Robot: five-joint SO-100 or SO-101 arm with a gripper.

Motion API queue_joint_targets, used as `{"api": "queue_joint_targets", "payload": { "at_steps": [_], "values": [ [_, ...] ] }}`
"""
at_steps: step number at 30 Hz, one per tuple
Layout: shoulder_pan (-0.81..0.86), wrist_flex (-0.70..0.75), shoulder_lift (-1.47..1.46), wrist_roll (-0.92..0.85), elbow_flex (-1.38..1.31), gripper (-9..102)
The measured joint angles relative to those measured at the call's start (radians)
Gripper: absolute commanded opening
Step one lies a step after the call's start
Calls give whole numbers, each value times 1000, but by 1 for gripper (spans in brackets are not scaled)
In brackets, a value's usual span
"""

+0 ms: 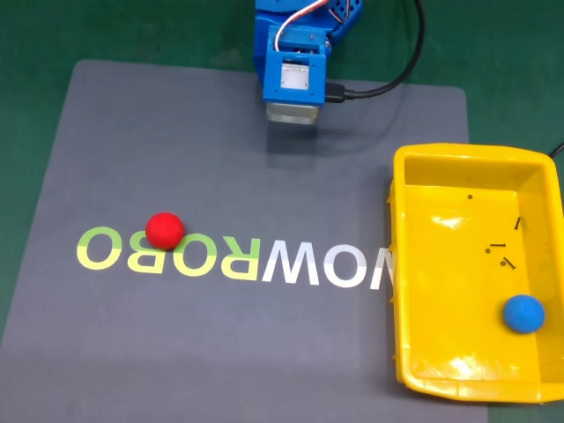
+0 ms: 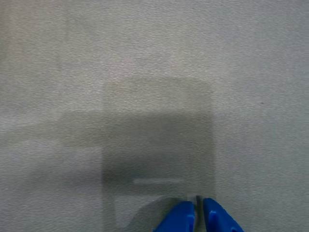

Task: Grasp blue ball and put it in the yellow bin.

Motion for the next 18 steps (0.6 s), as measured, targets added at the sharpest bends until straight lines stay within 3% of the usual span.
{"api": "queue_joint_targets", "payload": {
  "at_steps": [18],
  "values": [
    [-21,3,8,23,0,0]
  ]
}}
